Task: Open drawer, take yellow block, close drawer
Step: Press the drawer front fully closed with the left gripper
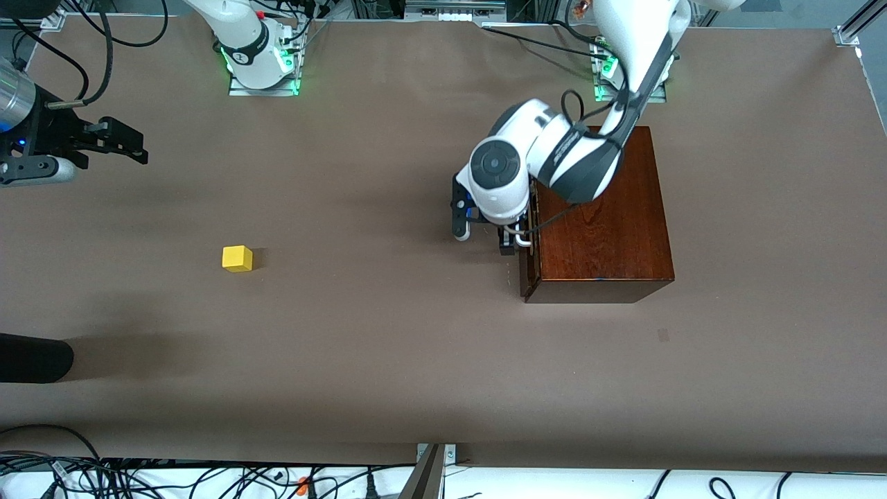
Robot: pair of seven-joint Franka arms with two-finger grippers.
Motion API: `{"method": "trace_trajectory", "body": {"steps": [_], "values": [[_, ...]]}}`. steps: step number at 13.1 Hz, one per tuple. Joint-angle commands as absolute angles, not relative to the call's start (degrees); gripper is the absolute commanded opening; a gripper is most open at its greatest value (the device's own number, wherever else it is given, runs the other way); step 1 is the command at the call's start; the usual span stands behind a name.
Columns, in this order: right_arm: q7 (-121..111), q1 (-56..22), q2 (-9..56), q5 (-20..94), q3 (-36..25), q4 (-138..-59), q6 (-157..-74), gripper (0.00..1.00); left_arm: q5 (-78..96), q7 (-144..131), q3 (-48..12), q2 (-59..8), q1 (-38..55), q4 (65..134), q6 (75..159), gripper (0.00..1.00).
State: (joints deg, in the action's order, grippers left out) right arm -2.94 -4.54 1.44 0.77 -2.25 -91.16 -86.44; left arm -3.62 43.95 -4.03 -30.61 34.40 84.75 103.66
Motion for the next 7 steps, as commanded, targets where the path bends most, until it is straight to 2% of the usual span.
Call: {"method": "trace_trajectory", "body": {"steps": [1,5,7], "values": [[-2.55,-4.40,2.02,-0.09,-1.85,-89.47,-85.17,1.00,-1.14,29.76,-5.18,-24.19,34.72,85.17,97.67,1.00],[-2.55,-4.39,2.11,-0.09,-1.85,-89.47,-84.81,1.00,-1.58,17.24,-4.49,-17.24,32.79,85.08,89.06,1.00],[-2.55,-4.39,2.11,-0.18,-1.85,-89.47,-84.90,1.00,-1.67,15.47,-4.31,-14.25,27.80,84.03,85.45,1.00]]}}
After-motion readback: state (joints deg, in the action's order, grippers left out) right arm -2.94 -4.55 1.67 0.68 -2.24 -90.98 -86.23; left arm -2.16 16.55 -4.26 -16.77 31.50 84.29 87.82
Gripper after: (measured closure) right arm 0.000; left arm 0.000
